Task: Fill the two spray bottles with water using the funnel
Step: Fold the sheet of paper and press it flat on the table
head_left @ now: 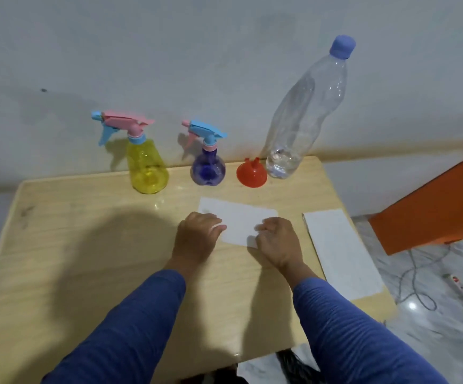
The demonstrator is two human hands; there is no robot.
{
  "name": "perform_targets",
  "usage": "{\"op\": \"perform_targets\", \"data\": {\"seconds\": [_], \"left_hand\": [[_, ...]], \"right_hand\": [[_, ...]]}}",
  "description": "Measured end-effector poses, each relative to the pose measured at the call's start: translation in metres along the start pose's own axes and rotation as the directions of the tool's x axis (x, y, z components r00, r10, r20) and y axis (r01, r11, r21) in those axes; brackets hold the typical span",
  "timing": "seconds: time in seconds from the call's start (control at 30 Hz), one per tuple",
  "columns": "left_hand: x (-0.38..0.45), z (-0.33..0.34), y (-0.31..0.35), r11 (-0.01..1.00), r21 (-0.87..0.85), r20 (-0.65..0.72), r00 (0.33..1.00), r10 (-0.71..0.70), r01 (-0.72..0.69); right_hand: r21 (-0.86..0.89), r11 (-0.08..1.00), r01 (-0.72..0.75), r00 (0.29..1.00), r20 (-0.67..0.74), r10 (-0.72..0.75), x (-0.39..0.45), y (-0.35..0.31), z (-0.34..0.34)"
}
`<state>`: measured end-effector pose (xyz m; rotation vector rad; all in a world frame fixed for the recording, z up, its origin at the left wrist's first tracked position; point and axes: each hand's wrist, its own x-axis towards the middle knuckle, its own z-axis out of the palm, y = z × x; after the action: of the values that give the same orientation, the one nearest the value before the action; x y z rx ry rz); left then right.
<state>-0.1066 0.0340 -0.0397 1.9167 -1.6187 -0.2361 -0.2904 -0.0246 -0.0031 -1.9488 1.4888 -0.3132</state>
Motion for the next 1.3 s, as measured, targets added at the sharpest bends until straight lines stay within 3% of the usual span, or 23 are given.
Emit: {"op": "perform_targets", "data": {"seconds": [0.1,0.13,0.27,0.4,0.87,1.3], "left_hand": [[0.011,0.004,0.005,0.982,0.178,-0.008,0.998,-0.054,0.055],[0.014,0.009,0.006,0.98,0.191,0.021,0.998,-0.059,0.054],[0.019,0.027,0.013,0.97,0.228,0.265,0.954,-0.138,0.077],[0.016,0.045,0.01,0.935,0.328,0.362,0.897,-0.253,0.132],[0.034,0.048,0.008,0.896,0.395,0.282,0.902,-0.328,0.203],[0.001,-0.018,-0.07,0.853,0.423,0.236,0.872,-0.428,0.305]], "right_hand": [[-0.174,0.978,0.115,0.963,-0.222,-0.153,0.007,-0.001,0.018],[-0.24,0.961,0.139,0.955,-0.224,-0.194,0.013,0.001,0.027],[-0.31,0.949,0.06,0.997,-0.018,-0.069,0.023,0.009,0.056],[-0.364,0.928,0.073,0.997,0.019,-0.071,0.027,0.021,0.064],[-0.416,0.881,0.224,0.973,0.149,-0.177,0.071,0.004,0.069],[-0.391,0.854,0.344,0.933,0.245,-0.264,0.056,-0.08,0.135]]}}
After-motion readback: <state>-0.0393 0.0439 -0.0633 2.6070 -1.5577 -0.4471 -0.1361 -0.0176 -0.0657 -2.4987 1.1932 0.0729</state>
